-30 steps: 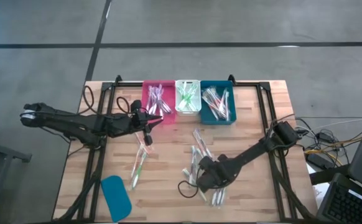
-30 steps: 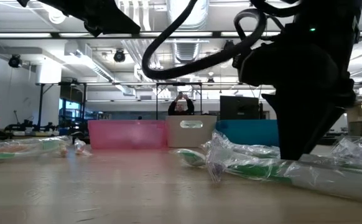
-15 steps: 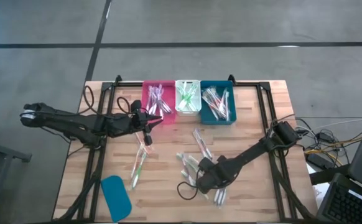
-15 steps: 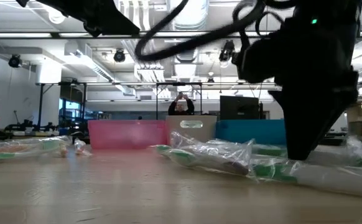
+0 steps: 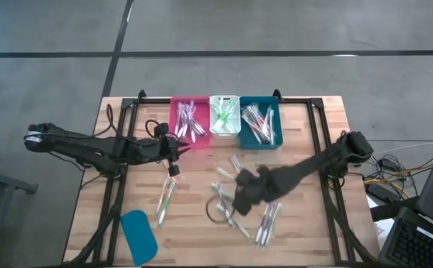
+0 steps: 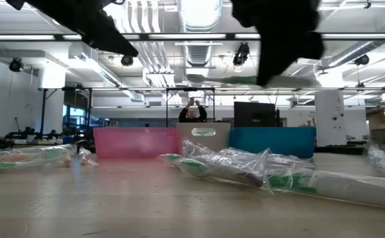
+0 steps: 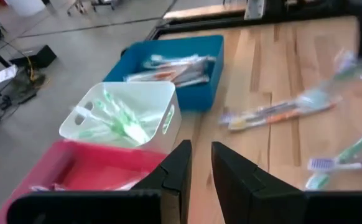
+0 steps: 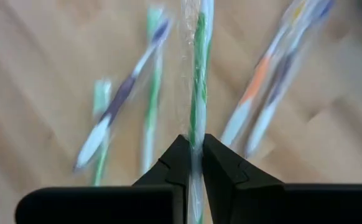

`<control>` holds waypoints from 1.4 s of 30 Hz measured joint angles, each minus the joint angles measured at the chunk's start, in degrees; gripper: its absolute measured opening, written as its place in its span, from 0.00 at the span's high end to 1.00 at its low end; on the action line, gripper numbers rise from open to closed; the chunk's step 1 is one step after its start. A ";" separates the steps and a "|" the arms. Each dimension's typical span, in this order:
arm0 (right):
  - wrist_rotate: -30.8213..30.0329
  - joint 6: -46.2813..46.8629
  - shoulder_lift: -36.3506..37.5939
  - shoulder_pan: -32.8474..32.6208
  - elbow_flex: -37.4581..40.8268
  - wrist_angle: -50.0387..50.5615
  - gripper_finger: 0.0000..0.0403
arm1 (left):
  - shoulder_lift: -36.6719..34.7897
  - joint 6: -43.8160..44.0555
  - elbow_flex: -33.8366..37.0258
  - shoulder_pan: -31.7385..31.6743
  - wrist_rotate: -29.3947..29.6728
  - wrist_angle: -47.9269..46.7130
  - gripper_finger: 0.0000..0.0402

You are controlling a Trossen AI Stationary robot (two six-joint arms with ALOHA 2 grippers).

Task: Pick & Place Toothbrushes
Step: Put the green toothbrush into the white bin

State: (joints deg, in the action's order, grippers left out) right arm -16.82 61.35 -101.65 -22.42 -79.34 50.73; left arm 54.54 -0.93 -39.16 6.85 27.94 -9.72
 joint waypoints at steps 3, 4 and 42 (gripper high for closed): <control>-0.16 -5.58 2.17 4.75 0.08 -0.05 0.95 | -0.04 -0.05 0.00 0.00 0.00 -0.30 0.83; -0.19 -7.41 2.81 6.46 0.06 -0.07 0.95 | -0.07 -0.13 0.00 0.00 0.00 -0.21 0.83; 9.27 -31.90 -0.37 43.84 0.06 -19.70 0.94 | -0.26 -0.43 0.00 0.00 0.24 0.27 0.83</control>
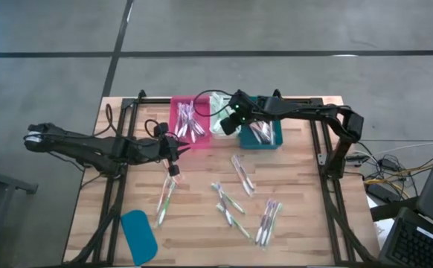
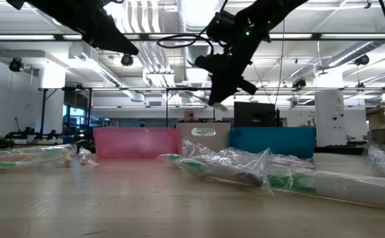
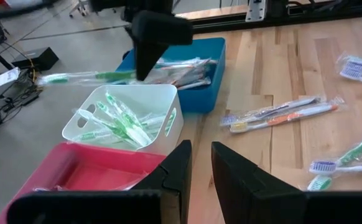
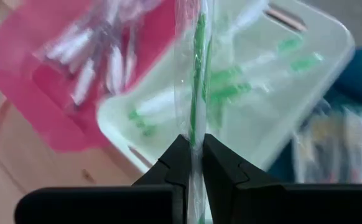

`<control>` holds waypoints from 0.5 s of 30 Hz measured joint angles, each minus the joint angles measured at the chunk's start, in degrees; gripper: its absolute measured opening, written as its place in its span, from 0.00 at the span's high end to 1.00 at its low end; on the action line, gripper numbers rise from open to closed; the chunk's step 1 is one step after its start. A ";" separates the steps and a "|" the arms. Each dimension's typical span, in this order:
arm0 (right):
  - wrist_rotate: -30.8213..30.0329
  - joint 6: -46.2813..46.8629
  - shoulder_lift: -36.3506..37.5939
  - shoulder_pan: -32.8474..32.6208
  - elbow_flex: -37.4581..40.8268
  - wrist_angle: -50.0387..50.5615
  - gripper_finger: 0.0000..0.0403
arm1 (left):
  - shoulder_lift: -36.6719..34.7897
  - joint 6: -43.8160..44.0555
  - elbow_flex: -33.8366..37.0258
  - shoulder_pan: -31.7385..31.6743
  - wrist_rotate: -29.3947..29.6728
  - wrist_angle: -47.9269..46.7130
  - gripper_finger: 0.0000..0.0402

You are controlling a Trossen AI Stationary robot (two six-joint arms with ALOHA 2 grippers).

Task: Pick & Place Toothbrushes
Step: Put the green toothbrush into the white bin

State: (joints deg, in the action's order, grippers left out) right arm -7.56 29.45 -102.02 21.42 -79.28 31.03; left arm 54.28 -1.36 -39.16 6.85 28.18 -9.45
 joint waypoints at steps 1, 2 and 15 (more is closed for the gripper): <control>0.31 -0.25 -0.20 0.34 -0.07 -0.99 0.94 | 0.00 -0.07 -0.01 0.00 0.00 0.01 0.83; 0.59 -0.49 -0.33 0.63 -0.01 -0.79 0.94 | 0.00 -0.07 0.00 0.00 0.00 0.01 0.83; -0.19 -2.85 -4.49 2.98 0.08 -3.37 0.94 | 0.00 -0.11 -0.02 0.00 0.00 0.02 0.83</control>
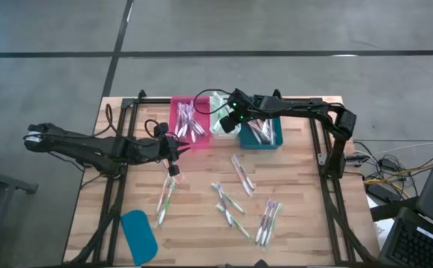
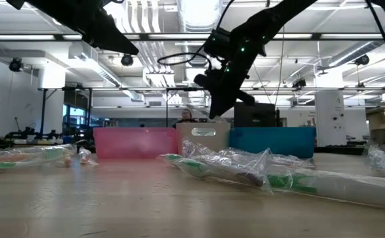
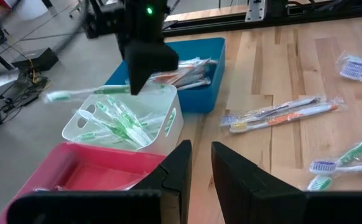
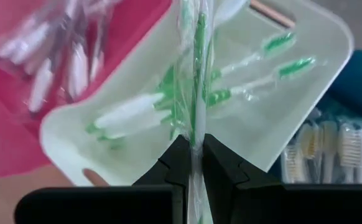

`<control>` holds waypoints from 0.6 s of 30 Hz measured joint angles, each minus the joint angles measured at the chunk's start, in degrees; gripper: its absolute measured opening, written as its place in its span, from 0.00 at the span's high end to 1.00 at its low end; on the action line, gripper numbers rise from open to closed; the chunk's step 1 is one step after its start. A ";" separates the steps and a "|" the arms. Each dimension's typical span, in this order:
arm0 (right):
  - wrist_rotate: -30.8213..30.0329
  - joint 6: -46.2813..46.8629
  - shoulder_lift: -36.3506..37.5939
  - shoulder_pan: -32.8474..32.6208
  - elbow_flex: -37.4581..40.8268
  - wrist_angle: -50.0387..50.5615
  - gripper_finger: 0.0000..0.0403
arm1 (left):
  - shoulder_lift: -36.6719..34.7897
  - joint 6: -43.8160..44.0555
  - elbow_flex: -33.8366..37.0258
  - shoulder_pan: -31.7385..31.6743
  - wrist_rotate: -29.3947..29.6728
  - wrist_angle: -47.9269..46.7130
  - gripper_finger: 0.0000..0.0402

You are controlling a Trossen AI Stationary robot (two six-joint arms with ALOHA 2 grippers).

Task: Pick & Place Toothbrushes
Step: Put the green toothbrush into the white bin

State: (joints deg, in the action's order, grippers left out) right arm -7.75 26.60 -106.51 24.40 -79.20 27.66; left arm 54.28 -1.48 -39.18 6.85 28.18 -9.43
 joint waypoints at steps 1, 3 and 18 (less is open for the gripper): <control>0.03 -0.11 -0.54 0.05 0.00 -0.07 0.94 | 0.00 -0.02 0.00 0.00 0.00 0.02 0.83; 0.08 -0.28 -1.91 0.05 0.00 -0.17 0.94 | 0.00 -0.04 0.00 0.00 0.00 -0.03 0.83; 2.12 -1.38 -4.74 0.27 -0.83 0.64 0.74 | 0.00 -0.13 0.00 0.00 0.00 -0.02 0.83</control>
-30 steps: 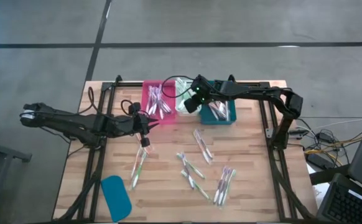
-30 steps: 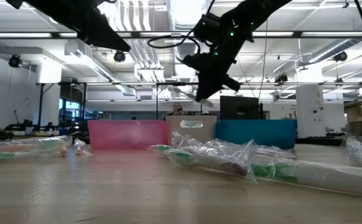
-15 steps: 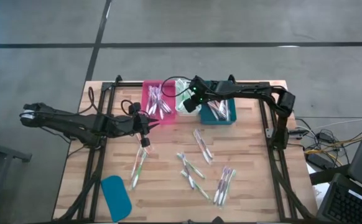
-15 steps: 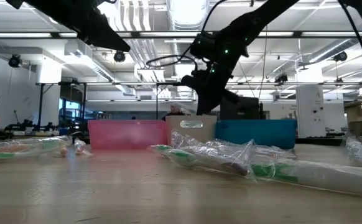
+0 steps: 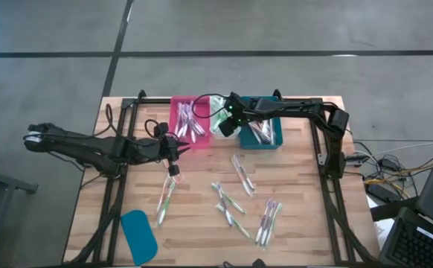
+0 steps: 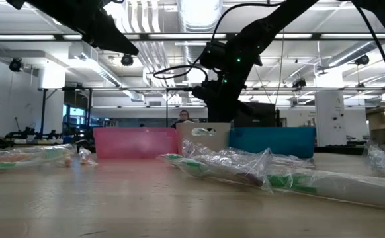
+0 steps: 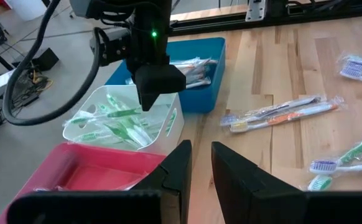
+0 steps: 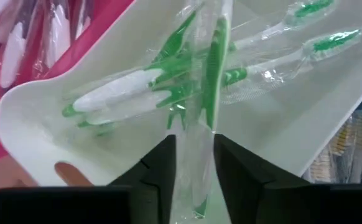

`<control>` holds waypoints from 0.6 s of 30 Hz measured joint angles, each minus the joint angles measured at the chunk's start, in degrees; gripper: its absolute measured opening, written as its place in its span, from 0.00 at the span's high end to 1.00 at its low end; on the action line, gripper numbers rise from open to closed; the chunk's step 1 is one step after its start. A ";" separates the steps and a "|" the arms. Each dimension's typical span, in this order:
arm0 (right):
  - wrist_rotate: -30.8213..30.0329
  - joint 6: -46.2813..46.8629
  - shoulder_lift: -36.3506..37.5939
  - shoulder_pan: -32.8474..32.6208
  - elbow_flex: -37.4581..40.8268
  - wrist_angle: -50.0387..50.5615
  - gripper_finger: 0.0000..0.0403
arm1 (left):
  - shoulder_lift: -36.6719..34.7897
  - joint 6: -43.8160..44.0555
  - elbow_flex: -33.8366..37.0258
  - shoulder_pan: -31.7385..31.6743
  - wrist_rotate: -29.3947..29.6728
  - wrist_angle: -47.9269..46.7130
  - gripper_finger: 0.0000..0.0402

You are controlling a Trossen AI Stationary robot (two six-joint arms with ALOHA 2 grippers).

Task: Pick & Place Toothbrushes
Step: Put the green toothbrush into the white bin, then put the orange toothbrush into the blue bin

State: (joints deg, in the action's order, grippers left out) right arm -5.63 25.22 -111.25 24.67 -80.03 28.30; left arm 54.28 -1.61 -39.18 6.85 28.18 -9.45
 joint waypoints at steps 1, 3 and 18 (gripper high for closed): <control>0.38 -0.14 0.10 0.00 0.00 0.15 0.72 | 0.00 0.02 0.00 0.00 0.00 0.00 0.83; 1.78 -0.41 0.27 0.04 0.00 0.23 0.67 | 0.00 0.02 0.00 0.00 0.00 0.00 0.83; 4.43 -2.98 5.66 -0.74 -10.56 12.40 0.51 | 0.00 0.37 0.00 -0.01 0.00 -0.02 0.83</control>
State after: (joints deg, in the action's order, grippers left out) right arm -1.20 22.24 -105.59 23.93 -90.59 40.70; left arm 54.28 -1.23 -39.18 6.84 28.18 -9.47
